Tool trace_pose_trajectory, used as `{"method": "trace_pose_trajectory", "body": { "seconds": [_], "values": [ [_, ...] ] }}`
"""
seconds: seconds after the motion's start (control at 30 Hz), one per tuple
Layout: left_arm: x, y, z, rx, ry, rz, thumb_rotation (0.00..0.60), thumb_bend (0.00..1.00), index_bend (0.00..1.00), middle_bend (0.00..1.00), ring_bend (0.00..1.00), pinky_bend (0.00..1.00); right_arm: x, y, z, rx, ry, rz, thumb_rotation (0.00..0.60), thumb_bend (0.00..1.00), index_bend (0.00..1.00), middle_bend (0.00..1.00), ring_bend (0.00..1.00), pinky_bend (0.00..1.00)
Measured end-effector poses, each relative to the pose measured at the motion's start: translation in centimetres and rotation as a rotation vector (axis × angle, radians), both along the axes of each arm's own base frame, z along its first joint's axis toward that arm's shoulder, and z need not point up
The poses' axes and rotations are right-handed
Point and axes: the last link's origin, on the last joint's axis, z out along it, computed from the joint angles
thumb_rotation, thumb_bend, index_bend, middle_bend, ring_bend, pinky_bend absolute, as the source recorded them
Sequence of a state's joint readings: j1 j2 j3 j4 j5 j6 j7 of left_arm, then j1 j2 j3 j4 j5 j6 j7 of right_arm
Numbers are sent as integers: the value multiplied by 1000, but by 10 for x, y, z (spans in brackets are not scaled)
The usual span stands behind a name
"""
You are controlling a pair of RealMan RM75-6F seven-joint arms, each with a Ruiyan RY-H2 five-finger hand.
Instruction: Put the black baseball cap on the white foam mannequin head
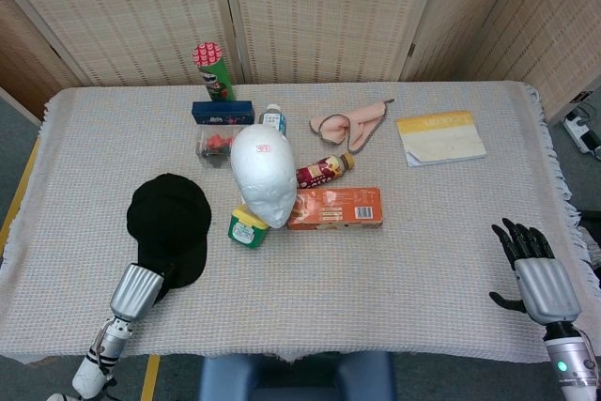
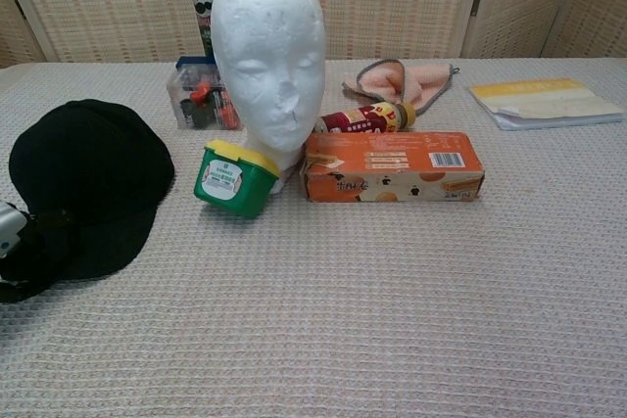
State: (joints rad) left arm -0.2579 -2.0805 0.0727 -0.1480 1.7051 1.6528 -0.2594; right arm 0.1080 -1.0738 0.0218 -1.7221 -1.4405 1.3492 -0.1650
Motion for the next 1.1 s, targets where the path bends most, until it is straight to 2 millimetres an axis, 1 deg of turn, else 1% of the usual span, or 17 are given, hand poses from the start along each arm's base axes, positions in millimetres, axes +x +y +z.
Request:
{"method": "trace_pose_trajectory", "body": {
  "seconds": [0.07, 0.13, 0.43, 0.5, 0.6, 0.73, 0.83, 1.0, 1.1],
  "values": [
    [0, 0, 2, 6, -10, -1, 600, 445, 655, 1000, 979, 1000, 0, 0, 0, 5, -1, 0, 600, 45, 0, 0, 0, 0],
    [0, 1, 3, 13, -18, -1, 600, 469, 689, 1000, 977, 1000, 0, 0, -1, 9, -2, 1, 600, 44, 0, 0, 0, 0],
    [3, 11, 18, 78, -43, -20, 600, 509, 683, 1000, 978, 1000, 1, 1, -1, 19, -10, 6, 600, 45, 0, 0, 0, 0],
    [4, 16, 26, 111, -54, -34, 600, 511, 685, 1000, 977, 1000, 1, 1, 0, 22, -13, 7, 600, 45, 0, 0, 0, 0],
    [10, 28, 48, 212, -91, -72, 600, 513, 685, 1000, 977, 1000, 2, 1, 0, 26, -18, 11, 600, 46, 0, 0, 0, 0],
    [20, 54, 82, 365, -140, -118, 600, 514, 685, 1000, 977, 1000, 4, 3, 2, 29, -28, 21, 600, 45, 0, 0, 0, 0],
    [29, 72, 102, 440, -159, -153, 600, 513, 686, 1000, 977, 1000, 6, 4, 4, 26, -36, 28, 600, 45, 0, 0, 0, 0],
    [50, 101, 127, 529, -179, -215, 600, 514, 686, 1000, 977, 1000, 7, 5, 6, 23, -44, 33, 600, 45, 0, 0, 0, 0],
    [69, 118, 138, 568, -191, -262, 600, 514, 686, 1000, 977, 1000, 7, 6, 7, 20, -46, 36, 600, 45, 0, 0, 0, 0]
  ]
}}
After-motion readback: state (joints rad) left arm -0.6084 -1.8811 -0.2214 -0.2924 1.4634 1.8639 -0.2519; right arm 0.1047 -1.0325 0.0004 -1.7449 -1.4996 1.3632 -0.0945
